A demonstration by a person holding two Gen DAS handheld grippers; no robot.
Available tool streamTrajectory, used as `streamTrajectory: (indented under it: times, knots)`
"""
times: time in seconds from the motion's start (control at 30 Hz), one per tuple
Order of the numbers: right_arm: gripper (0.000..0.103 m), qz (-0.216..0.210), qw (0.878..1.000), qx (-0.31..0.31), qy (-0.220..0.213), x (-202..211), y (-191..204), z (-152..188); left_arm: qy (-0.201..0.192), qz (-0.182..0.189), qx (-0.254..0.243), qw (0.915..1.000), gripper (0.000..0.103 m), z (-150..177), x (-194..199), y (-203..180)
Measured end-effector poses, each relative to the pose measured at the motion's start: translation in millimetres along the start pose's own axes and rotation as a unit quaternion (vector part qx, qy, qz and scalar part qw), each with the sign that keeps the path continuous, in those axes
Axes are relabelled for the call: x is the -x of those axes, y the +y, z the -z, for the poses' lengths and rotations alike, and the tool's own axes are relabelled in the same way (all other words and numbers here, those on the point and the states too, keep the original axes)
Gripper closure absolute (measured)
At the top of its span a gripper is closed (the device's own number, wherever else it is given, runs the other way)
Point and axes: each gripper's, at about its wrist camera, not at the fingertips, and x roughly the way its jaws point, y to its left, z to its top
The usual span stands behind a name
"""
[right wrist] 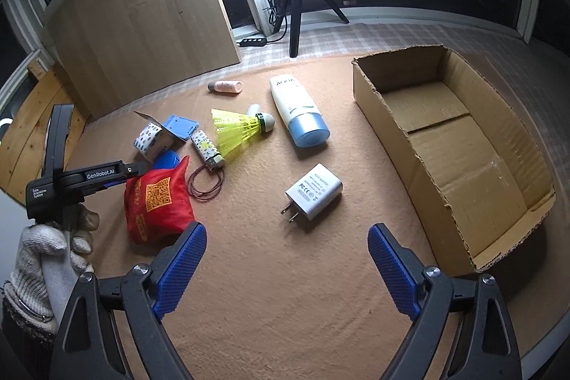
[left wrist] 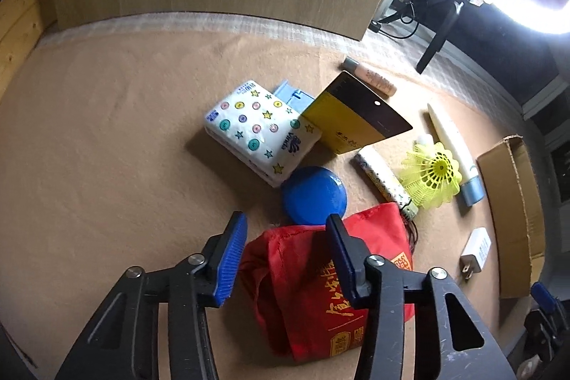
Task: Organize objects
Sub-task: 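Grasp the red drawstring bag with the left tool while the right tool grips it too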
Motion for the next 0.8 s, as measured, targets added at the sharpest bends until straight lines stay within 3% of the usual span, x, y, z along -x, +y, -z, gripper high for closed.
streamTrajectory:
  times: [0.23,0.73,0.77,0.8]
  knots:
    - [0.013,-0.007,1.0,0.006,0.003,-2,5,0,0.022,0.041,-0.003,0.9989,0.058,15,-7,-5]
    - [0.013,-0.029,0.999,0.01,0.021,-11,6,9,0.017,0.076,-0.013,0.9969,0.057,88,14,-40]
    - [0.013,-0.034,0.999,0.011,0.024,-12,6,10,0.015,0.074,-0.018,0.997,0.056,90,18,-42]
    - [0.013,-0.041,0.999,0.01,0.027,-13,7,11,0.009,0.071,-0.025,0.9971,0.049,92,24,-42]
